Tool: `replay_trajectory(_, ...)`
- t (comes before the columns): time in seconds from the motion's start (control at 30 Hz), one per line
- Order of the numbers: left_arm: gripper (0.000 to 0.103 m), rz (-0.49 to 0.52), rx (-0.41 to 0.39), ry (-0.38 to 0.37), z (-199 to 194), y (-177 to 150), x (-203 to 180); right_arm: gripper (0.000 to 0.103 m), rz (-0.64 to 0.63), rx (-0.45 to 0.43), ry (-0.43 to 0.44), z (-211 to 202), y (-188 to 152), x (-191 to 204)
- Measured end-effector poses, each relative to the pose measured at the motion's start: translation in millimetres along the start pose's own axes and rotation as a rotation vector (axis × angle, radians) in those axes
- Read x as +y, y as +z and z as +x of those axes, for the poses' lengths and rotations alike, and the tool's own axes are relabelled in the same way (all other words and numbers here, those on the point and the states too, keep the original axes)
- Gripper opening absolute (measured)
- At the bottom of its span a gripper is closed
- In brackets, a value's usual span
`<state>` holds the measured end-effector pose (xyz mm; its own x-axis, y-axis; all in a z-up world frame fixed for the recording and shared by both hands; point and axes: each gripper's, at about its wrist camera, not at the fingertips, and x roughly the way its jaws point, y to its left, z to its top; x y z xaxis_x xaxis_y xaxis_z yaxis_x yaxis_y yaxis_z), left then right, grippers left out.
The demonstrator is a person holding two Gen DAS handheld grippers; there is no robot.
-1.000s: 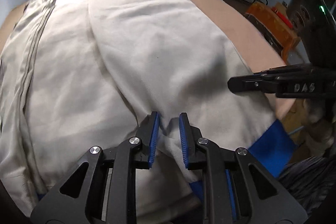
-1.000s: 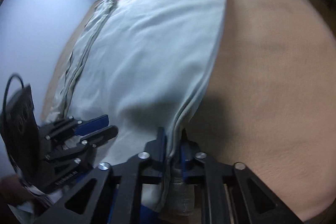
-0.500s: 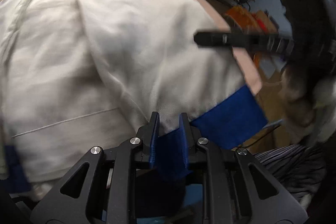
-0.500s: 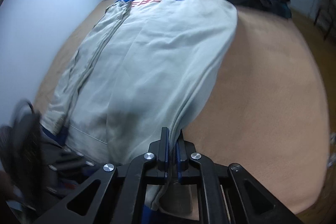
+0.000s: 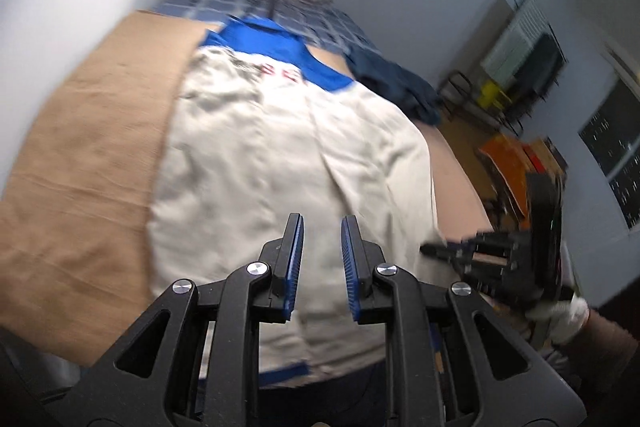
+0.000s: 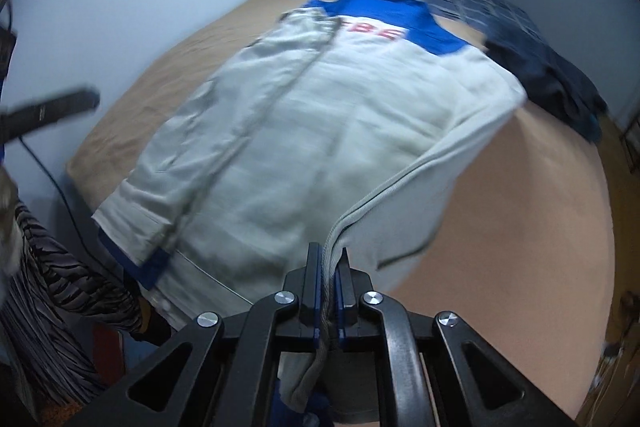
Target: Fold large clothes
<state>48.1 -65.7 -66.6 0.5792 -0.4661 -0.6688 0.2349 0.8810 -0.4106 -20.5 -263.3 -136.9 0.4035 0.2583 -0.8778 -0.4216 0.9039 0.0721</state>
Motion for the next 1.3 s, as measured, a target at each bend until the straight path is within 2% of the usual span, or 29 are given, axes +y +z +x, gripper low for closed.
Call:
replay_trajectory(0.17,0.017,-0.033,-0.036,0.042,-9.6,14.1,29.6,0.003,-0.132,0.031,0.004,37.6,22.1,54.2)
replay_trajectory(0.3,0.017,-0.038,-0.056,0.066,-13.0,26.2,42.8,0.003,-0.221,0.102,-0.002,83.5,25.1,90.1)
replay_trajectory(0.4,0.017,-0.023,-0.060,0.076,-10.5,33.4,45.1,0.003,-0.264,0.150,-0.020,110.8,17.6,99.4)
replay_trajectory(0.47,0.017,-0.022,-0.057,0.078,-7.8,36.4,46.7,0.003,-0.248,0.147,0.011,110.2,18.2,95.3)
replay_trajectory(0.57,0.017,-0.031,-0.040,0.073,-0.4,37.7,48.2,0.012,-0.193,0.159,0.103,104.0,21.5,81.1)
replay_trajectory(0.63,0.017,-0.040,-0.018,0.063,6.2,36.4,47.1,0.038,-0.173,0.154,0.162,95.0,21.8,74.3)
replay_trajectory(0.7,0.017,-0.039,0.011,0.049,12.1,33.3,42.6,0.049,-0.145,0.122,0.220,76.4,21.6,63.4)
replay_trajectory(0.83,0.020,-0.035,0.073,0.006,26.8,23.1,31.9,0.059,-0.053,0.056,0.285,42.2,25.3,27.7)
replay_trajectory(0.93,0.026,-0.029,0.131,-0.021,45.8,12.0,21.4,0.063,0.014,0.011,0.226,32.6,35.7,-12.8)
replay_trajectory(1.0,0.026,-0.025,0.185,-0.044,61.3,2.4,13.4,0.063,0.084,-0.006,0.192,32.5,44.3,-44.9)
replay_trajectory(1.1,0.026,0.008,0.234,-0.045,78.2,-9.3,0.9,0.065,0.176,-0.030,0.191,38.2,58.7,-81.3)
replay_trajectory(1.3,0.026,0.048,0.290,-0.026,100.3,-21.9,-12.3,0.068,0.277,-0.078,0.171,60.5,91.9,-136.4)
